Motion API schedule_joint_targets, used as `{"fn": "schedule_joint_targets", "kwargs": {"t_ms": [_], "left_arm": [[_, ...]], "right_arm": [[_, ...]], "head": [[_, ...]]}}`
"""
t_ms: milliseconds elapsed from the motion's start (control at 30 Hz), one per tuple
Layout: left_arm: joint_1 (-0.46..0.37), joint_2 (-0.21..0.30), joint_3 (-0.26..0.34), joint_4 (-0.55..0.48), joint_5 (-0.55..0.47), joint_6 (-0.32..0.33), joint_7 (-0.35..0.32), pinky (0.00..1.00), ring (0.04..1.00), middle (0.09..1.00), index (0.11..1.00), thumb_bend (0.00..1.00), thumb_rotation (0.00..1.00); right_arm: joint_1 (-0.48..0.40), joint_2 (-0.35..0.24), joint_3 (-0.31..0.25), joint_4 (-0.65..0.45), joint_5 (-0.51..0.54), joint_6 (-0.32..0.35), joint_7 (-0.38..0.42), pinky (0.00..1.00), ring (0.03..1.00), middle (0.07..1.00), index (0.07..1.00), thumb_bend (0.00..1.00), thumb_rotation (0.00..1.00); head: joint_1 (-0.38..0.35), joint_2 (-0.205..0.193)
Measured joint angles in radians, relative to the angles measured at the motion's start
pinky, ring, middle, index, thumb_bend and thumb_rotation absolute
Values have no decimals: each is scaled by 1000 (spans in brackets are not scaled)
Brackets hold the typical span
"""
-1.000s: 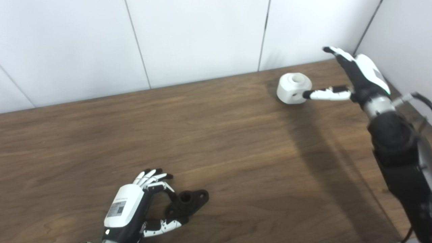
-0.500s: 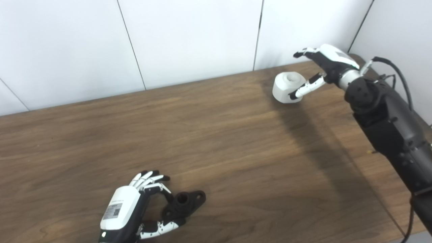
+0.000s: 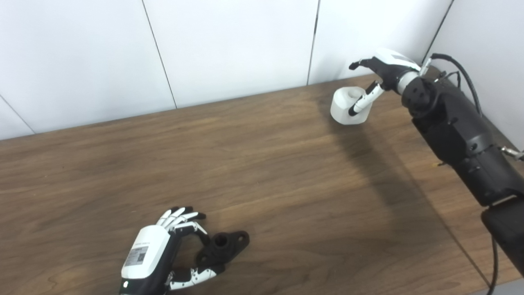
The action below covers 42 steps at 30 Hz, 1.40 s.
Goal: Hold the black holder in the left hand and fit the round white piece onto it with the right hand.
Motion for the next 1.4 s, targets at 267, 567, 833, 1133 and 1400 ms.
{"fn": "schedule_joint_targets", "kwargs": {"t_ms": [267, 567, 833, 1133, 1400], "left_arm": [[0, 0, 0, 0, 0, 0, 0, 931, 898, 795, 486, 519, 44], [0, 0, 0, -4, 0, 5, -5, 931, 897, 798, 487, 519, 44], [0, -1, 0, -5, 0, 7, -9, 934, 891, 794, 486, 519, 44], [0, -1, 0, -5, 2, 6, -6, 932, 895, 795, 486, 519, 44], [0, 0, 0, -5, 6, 6, -5, 923, 889, 790, 486, 519, 45]], "right_arm": [[-17, 4, 19, 52, -6, 0, 0, 892, 1000, 934, 844, 908, 197], [-27, 6, 24, 71, -25, 2, 30, 894, 1000, 924, 810, 899, 181], [-34, 2, 42, 60, -38, 2, 66, 885, 1000, 914, 781, 864, 169], [-34, 1, 33, 58, -45, 3, 68, 883, 997, 910, 723, 841, 156], [-31, 1, 12, 35, -46, 4, 90, 862, 961, 885, 653, 840, 153]], "head": [[-5, -2], [-3, 3], [-5, 5], [2, 5], [3, 2]]}}
